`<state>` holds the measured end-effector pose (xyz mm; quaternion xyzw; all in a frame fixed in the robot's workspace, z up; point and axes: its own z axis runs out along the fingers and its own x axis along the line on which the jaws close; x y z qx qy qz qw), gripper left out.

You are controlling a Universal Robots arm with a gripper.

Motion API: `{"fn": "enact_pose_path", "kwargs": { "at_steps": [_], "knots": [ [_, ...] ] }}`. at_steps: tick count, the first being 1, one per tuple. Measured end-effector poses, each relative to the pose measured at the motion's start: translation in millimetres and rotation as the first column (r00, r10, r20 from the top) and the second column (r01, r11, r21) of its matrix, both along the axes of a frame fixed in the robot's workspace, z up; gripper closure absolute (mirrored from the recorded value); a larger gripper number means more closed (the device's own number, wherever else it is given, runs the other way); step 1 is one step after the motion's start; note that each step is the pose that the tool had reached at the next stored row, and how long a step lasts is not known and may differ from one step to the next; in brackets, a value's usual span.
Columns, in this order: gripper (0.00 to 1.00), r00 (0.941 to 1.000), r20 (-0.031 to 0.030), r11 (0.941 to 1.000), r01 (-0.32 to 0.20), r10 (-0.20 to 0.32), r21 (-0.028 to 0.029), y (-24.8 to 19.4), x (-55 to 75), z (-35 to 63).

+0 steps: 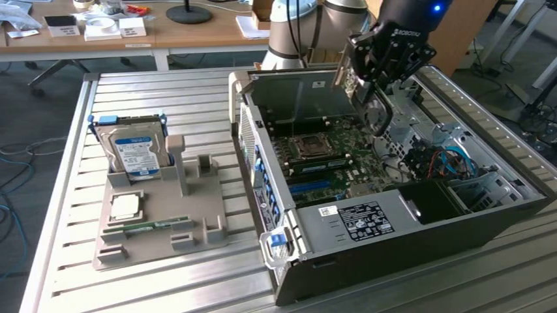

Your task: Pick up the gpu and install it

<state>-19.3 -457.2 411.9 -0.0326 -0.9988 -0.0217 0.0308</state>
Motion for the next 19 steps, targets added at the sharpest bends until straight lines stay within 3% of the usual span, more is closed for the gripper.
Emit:
{"fn": "enact_pose_path", "kwargs": {
  "at_steps": [19],
  "knots": [
    [0.73, 1.0, 0.0001, 1.0, 0.0, 0.0, 0.0007, 1.3, 63.9, -0.3]
  ]
}}
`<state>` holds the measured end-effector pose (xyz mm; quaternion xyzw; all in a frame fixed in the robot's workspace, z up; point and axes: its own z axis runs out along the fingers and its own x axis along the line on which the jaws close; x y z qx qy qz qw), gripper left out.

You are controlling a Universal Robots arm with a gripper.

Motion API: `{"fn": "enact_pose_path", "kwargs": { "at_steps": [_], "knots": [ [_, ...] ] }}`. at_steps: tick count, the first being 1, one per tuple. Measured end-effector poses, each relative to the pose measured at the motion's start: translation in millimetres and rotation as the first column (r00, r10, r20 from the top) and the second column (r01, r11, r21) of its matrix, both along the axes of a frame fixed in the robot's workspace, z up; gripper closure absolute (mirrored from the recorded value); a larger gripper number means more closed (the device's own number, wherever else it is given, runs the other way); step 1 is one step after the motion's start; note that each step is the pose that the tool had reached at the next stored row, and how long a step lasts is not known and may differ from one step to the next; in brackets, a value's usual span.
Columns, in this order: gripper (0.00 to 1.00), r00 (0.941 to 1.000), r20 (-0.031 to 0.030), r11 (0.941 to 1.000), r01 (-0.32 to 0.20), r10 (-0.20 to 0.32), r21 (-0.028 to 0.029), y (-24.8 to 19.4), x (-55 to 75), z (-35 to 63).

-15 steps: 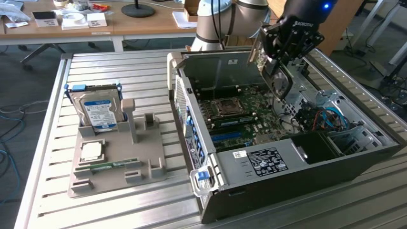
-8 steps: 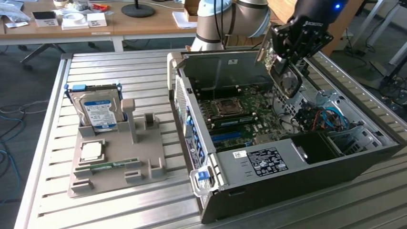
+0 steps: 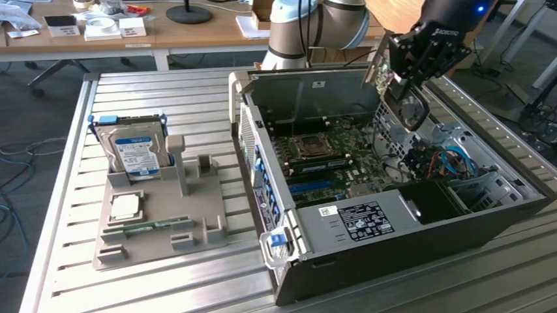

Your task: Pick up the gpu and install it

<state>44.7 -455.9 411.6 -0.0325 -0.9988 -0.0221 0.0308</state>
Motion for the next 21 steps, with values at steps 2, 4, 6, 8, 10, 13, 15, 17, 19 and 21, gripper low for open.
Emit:
{"fn": "enact_pose_path", "kwargs": {
  "at_steps": [2, 4, 6, 8, 10, 13, 15, 17, 19, 21],
  "knots": [
    [0.73, 1.0, -0.0001, 1.0, 0.0, 0.0, 0.0004, 0.1, 4.2, 0.0],
    [0.73, 1.0, 0.0, 1.0, -0.001, 0.001, 0.0007, 0.2, 6.5, 0.0],
    [0.73, 1.0, 0.0, 1.0, -0.004, 0.004, 0.0009, 0.2, 7.3, 0.0],
    [0.73, 1.0, 0.0001, 1.0, -0.007, 0.007, 0.0008, 0.2, 7.9, 0.0],
    [0.73, 1.0, -0.0001, 1.0, -0.009, 0.009, 0.0008, 0.2, 9.6, 0.0],
    [0.73, 0.9999, -0.0001, 0.9999, -0.011, 0.011, 0.0011, 0.2, 13.9, 0.0],
    [0.73, 0.9999, 0.0, 0.9999, -0.012, 0.012, 0.0015, 0.2, 17.8, -0.1],
    [0.73, 0.9999, 0.0, 0.9999, -0.012, 0.012, 0.0016, 0.3, 20.8, -0.1],
    [0.73, 0.9999, 0.0, 0.9999, -0.012, 0.012, 0.0016, 0.3, 21.7, -0.1],
    [0.73, 0.9999, 0.0, 0.9999, -0.012, 0.012, 0.0016, 0.2, 21.7, 0.0]
  ]
}}
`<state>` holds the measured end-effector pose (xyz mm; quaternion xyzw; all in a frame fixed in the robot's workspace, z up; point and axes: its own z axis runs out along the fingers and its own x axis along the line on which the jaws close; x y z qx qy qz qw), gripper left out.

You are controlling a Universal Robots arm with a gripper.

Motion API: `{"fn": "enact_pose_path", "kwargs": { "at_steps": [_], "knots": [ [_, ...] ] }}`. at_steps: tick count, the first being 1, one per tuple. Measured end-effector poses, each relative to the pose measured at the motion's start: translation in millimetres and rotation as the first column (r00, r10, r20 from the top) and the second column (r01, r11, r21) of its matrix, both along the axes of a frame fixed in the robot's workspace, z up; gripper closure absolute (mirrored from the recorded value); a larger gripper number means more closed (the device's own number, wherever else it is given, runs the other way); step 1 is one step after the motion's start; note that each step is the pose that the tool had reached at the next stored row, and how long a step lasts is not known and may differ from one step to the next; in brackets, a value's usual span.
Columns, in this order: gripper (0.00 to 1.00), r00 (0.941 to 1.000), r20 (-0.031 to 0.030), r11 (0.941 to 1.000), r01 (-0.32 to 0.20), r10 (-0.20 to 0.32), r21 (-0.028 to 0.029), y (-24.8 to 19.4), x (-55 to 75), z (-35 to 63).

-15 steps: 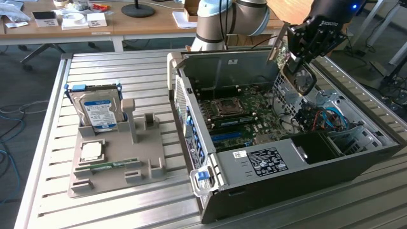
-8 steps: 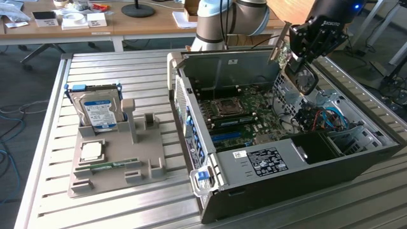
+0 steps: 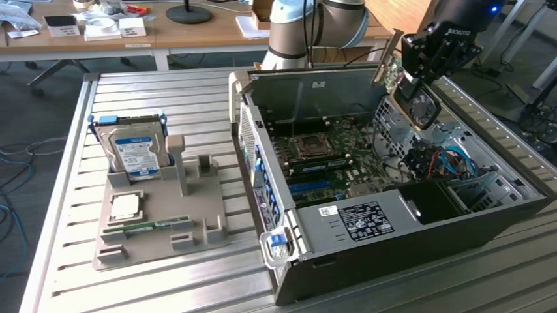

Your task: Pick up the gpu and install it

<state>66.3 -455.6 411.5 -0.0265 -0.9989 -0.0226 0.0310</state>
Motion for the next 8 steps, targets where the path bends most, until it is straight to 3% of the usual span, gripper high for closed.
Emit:
{"fn": "enact_pose_path", "kwargs": {
  "at_steps": [4, 6, 8],
  "knots": [
    [0.73, 1.0, 0.0014, 1.0, 0.0, 0.0, 0.0042, 0.0, 0.1, -0.3],
    [0.73, 1.0, 0.0062, 1.0, 0.0, 0.0, 0.0067, 0.1, 0.0, -0.7],
    [0.73, 0.9999, 0.0159, 1.0, 0.0, 0.0, 0.0094, 0.1, 0.0, -1.5]
  ]
}}
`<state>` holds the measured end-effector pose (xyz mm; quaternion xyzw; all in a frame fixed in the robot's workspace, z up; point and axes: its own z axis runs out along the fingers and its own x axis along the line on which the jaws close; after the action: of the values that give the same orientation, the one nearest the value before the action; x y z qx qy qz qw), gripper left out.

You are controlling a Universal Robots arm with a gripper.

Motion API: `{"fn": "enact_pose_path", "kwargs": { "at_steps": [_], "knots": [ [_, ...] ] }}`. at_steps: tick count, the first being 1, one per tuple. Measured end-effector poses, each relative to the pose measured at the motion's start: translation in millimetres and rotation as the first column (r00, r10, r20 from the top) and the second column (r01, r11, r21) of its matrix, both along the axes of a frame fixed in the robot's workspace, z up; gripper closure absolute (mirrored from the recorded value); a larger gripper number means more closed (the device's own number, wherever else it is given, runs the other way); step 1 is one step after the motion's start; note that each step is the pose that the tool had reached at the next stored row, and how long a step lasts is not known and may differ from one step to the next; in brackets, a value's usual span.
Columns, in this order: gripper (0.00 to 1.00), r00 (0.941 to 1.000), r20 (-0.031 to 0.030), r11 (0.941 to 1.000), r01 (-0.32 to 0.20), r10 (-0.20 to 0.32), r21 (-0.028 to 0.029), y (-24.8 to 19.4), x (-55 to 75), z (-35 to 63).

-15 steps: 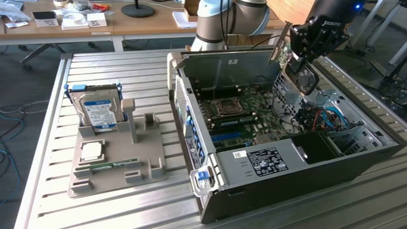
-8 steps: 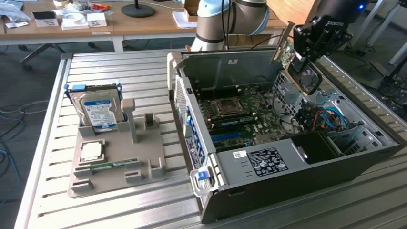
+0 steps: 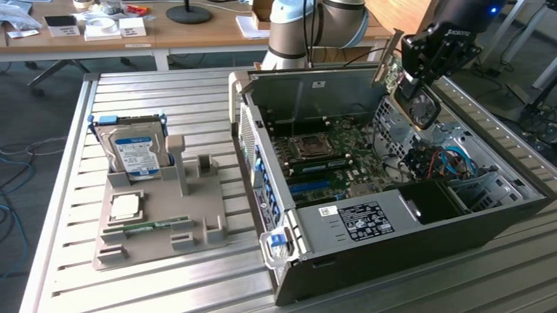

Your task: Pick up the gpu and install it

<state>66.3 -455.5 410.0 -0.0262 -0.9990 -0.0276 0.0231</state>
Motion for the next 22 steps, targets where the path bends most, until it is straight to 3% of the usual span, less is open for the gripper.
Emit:
{"fn": "enact_pose_path", "kwargs": {
  "at_steps": [6, 8, 12, 16, 22],
  "knots": [
    [0.73, 0.9993, 0.0371, 1.0, 0.0, 0.0, 0.0024, 0.0, -0.2, -2.2],
    [0.73, 0.9989, 0.0466, 1.0, 0.0, 0.0, 0.0024, -0.1, -0.2, -2.7],
    [0.73, 0.9988, 0.0493, 1.0, 0.0, 0.0, 0.0024, 0.0, -0.2, -3.0],
    [0.73, 0.9988, 0.0496, 1.0, 0.0, 0.0, -0.002, 0.0, -0.2, -3.2],
    [0.73, 0.9988, 0.0496, 1.0, 0.0, 0.0, -0.0025, 0.2, -0.2, -3.5]
  ]
}}
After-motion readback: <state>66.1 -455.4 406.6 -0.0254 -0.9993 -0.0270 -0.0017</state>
